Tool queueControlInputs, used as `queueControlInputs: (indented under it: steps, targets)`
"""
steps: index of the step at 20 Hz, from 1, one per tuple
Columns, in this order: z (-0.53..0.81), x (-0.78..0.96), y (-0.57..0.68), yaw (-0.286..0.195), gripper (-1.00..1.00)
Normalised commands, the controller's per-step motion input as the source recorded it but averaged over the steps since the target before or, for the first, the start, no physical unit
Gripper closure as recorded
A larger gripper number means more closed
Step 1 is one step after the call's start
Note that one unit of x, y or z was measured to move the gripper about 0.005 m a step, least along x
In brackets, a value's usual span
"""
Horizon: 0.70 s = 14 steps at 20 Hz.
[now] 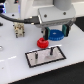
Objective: Insert the blue gear onto the right peg, followed by the red gear
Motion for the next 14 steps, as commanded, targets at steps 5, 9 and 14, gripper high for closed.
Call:
queueControlInputs:
  steps: [5,9,14]
  targets:
    - [0.02,0.60,-0.08,0.000,1.00]
    - [-0.04,0.39,-0.03,0.000,1.00]
    - [-0.13,0.18,-0.18,0.000,1.00]
